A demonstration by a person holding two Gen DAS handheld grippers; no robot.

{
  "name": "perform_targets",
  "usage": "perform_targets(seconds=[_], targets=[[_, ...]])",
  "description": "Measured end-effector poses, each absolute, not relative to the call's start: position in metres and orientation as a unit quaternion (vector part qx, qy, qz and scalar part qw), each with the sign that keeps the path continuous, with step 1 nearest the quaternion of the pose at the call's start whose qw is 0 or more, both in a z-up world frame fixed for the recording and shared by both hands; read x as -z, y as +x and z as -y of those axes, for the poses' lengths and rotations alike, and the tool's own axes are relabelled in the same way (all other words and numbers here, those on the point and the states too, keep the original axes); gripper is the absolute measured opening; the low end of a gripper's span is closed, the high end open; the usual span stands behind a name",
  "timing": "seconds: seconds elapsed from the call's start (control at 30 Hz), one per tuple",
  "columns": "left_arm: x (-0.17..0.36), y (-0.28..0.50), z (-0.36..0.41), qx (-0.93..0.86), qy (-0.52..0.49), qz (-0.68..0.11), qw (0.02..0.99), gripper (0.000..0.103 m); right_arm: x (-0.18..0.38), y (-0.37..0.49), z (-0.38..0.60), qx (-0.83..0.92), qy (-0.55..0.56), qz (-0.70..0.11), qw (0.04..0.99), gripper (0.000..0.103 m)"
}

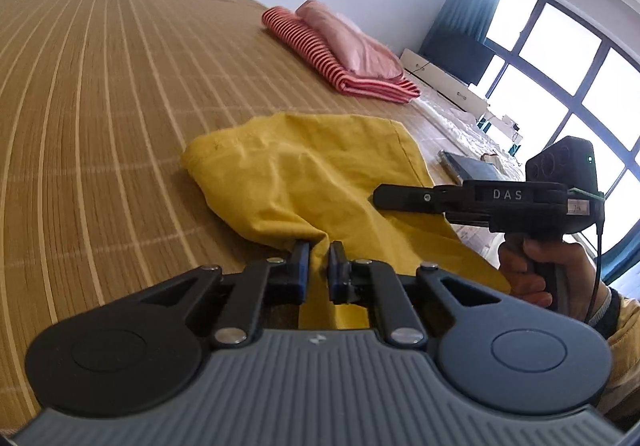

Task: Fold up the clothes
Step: 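Lift the folded shirt with both grippers and carry it to the striped stack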

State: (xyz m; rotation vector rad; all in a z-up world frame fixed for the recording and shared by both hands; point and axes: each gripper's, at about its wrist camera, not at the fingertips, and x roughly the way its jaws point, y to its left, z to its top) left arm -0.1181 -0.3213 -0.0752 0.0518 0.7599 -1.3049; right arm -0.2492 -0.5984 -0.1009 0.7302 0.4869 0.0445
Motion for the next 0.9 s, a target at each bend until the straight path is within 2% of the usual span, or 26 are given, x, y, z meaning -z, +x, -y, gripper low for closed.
perform_targets(seconds=[0.33, 0.9], targets=[[0.013, -0.12, 0.376, 0.628, 0.039, -0.278, 0.726, 0.012, 0.051, -0.254, 0.625, -0.017, 0.337, -0.181, 0.924, 0.013], [-0.075, -0.067, 0.563, 0.653, 0.013, -0.203, 0.729, 0.012, -0.074, -0.19, 0.749, 0.025, 0.22, -0.146, 0.964, 0.014]])
